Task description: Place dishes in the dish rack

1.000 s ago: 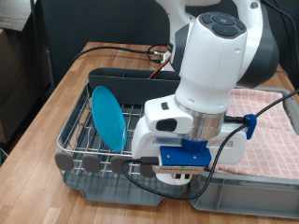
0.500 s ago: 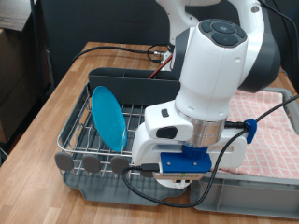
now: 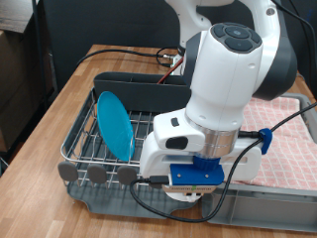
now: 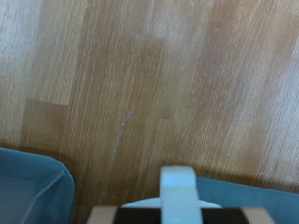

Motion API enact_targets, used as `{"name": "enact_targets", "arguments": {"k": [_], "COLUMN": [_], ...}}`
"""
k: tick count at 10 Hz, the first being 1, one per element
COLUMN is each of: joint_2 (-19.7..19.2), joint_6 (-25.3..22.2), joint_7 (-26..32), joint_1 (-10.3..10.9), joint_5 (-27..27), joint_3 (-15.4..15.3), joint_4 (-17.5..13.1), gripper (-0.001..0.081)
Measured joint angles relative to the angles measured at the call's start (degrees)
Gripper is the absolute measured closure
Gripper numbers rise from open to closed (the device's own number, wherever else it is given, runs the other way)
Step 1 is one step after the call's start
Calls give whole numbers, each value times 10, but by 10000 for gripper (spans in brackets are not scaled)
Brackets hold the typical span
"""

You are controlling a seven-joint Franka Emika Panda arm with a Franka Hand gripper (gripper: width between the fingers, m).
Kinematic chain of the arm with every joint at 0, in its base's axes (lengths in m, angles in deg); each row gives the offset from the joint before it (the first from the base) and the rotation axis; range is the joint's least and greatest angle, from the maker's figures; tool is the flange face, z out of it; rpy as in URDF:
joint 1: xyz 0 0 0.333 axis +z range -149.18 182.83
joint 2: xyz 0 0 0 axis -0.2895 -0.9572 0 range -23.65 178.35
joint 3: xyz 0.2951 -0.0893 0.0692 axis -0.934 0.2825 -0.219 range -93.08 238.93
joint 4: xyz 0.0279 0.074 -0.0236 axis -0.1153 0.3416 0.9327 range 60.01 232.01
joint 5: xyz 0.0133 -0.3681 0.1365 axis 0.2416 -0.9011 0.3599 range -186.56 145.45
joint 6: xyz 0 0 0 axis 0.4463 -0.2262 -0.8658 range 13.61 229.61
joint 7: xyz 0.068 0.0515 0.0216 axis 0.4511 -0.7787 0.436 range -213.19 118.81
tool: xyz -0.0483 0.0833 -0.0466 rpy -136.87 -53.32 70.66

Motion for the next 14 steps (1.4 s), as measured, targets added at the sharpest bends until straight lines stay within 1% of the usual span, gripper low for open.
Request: {"name": "enact_targets", "arguments": {"k": [3,5,8,10,14], "joint_2": [3,10,21,22,19], "joint_6": [0,-1,-48,-70,-70], "joint_7": [0,0,2,9,13], "joint_1": [1,6,8,7,3], "joint_5": [-6,-14,-19,-18,-7], "joint_3": [1,6,8,8,3], "joint_4": [-2,-2,-19,-32,-33], "gripper": [734,734,734,734,734]}}
